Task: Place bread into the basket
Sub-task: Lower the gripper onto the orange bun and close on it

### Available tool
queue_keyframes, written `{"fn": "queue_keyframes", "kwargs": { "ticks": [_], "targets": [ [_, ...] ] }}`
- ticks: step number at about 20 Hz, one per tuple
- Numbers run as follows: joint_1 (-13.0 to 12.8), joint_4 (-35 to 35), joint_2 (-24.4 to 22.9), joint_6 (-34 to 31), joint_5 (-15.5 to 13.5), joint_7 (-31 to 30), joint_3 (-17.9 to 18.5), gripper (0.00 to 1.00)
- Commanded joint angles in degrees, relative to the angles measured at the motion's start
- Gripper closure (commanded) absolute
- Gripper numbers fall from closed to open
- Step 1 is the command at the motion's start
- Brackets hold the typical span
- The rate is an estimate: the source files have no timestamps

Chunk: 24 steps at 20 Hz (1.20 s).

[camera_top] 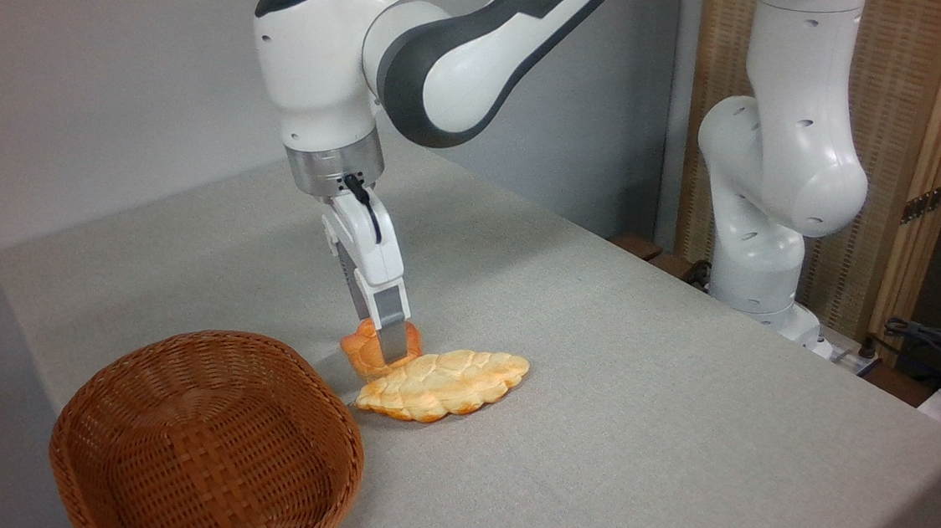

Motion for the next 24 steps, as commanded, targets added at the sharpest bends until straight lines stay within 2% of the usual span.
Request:
{"fn": "queue_keyframes", "kwargs": {
  "ticks": [1,5,6,8,9,10,24],
  "targets": [
    [-1.6,-0.2,0.7,1.2,0.8,0.3,0.3,0.0],
    [-2.1,-0.2,1.2,1.2,0.8,0.4,0.3,0.0],
    [-2.1,-0.2,1.2,1.2,0.9,0.6,0.3,0.04],
    [-2.1,-0.2,1.5,1.2,1.8,0.7,0.3,0.37],
    [-2.1,-0.2,2.1,1.3,1.9,0.7,0.3,0.49],
    [-2.1,-0.1,2.1,1.2,1.9,0.7,0.3,0.56],
    [-2.0,1.0,1.9,1.1,1.8,0.2,0.3,0.55]
  ]
}}
